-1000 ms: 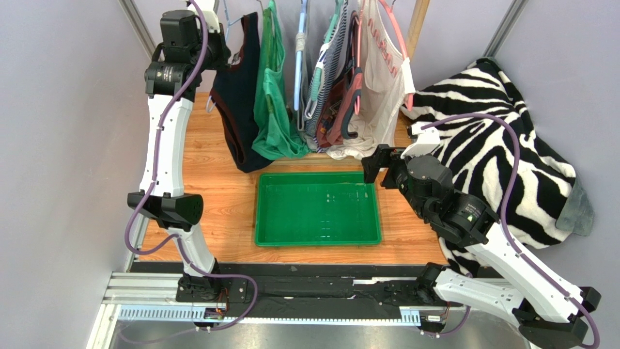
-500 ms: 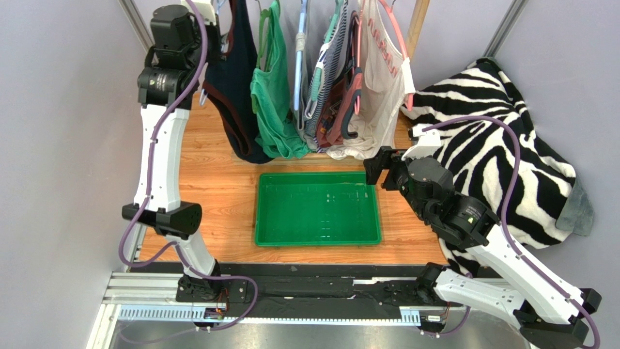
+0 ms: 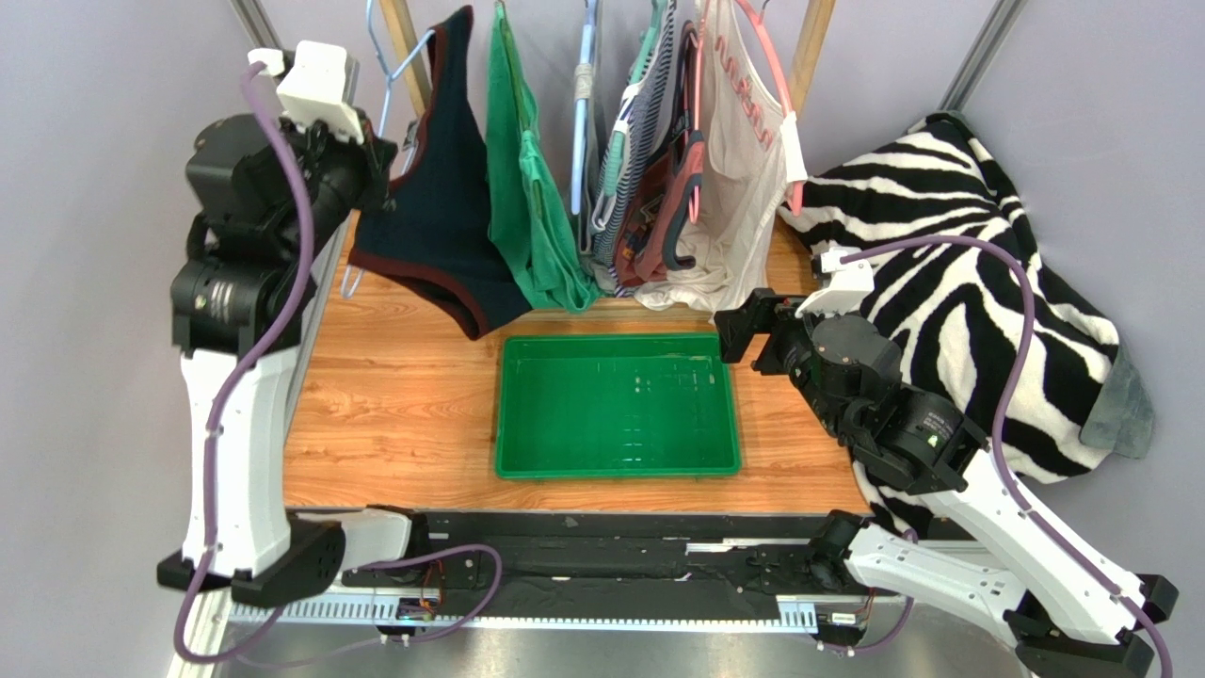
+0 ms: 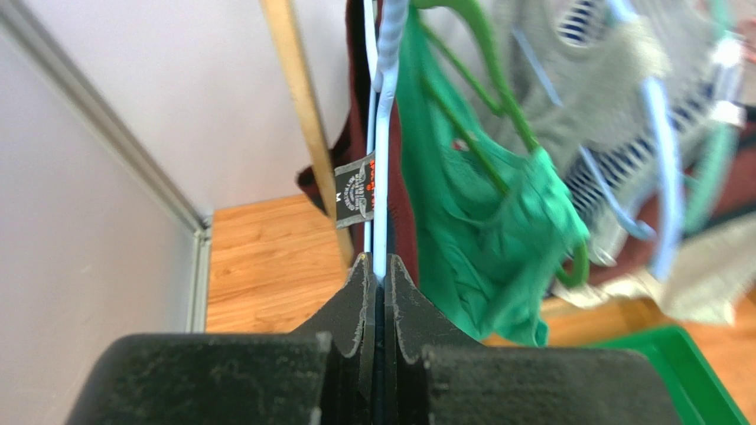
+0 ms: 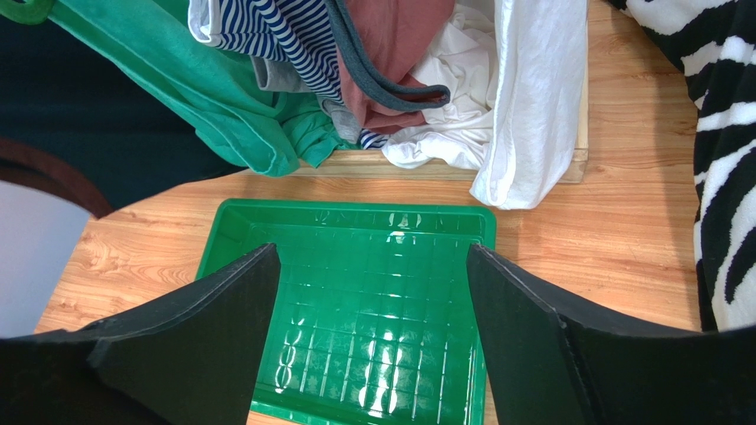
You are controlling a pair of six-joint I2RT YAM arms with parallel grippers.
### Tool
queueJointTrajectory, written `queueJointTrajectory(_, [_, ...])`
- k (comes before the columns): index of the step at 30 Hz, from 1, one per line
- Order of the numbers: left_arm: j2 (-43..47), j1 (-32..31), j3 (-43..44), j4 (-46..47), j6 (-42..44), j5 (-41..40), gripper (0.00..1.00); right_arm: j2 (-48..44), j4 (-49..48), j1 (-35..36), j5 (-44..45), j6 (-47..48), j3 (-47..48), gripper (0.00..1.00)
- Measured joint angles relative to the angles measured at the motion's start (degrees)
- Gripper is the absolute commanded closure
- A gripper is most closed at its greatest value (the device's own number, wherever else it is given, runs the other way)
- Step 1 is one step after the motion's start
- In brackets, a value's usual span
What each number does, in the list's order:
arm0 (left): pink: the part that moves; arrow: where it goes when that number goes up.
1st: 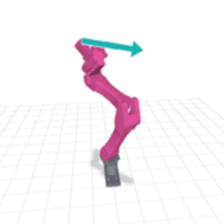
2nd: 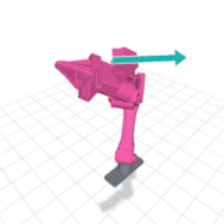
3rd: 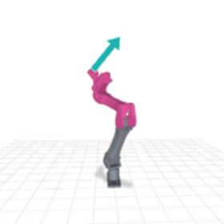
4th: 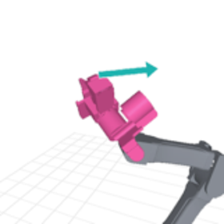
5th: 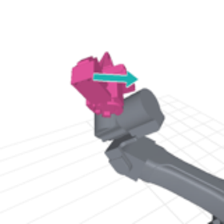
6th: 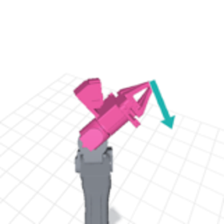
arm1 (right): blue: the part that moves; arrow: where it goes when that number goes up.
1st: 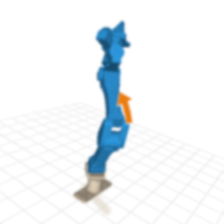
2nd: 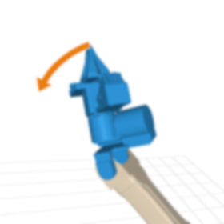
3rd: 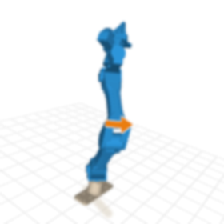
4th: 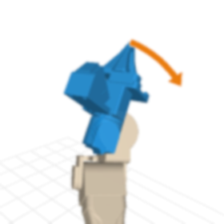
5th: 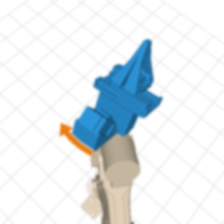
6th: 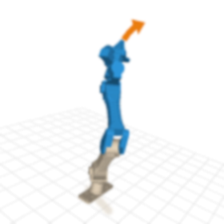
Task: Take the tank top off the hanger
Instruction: Pick up the hanger from the clothesline.
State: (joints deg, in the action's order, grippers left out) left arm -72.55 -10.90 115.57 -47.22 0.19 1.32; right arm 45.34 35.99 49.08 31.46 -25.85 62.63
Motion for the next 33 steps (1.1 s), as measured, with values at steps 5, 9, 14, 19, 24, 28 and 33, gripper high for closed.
queueJointTrajectory(5, [7.0,0.0,-1.3,-1.7,2.4,8.8,1.00,0.2,-0.1,0.0,-0.1,0.3,0.0,0.17])
queueJointTrajectory(9, [11.0,0.0,2.3,-2.2,3.7,15.2,1.00,0.1,-0.3,0.0,0.0,0.4,0.0,0.17])
queueJointTrajectory(14, [11.9,0.0,12.2,-2.8,4.0,21.4,1.00,-0.2,-0.8,0.0,0.0,0.4,-0.2,0.17])
queueJointTrajectory(19, [11.6,0.0,22.1,-2.9,3.5,27.2,1.00,-0.5,-1.2,0.0,0.0,0.4,-1.7,0.17])
queueJointTrajectory(24, [11.4,0.0,24.5,-2.7,1.9,33.1,1.00,-0.5,-1.3,0.0,0.0,0.4,-2.8,0.17])
queueJointTrajectory(28, [9.6,0.0,24.4,-2.5,1.0,36.8,1.00,-0.7,-1.5,0.0,0.0,0.4,-3.1,0.17])
queueJointTrajectory(33, [5.2,0.0,24.5,0.6,-0.6,40.5,1.00,-1.6,-2.1,0.0,0.1,0.4,-3.5,0.17])
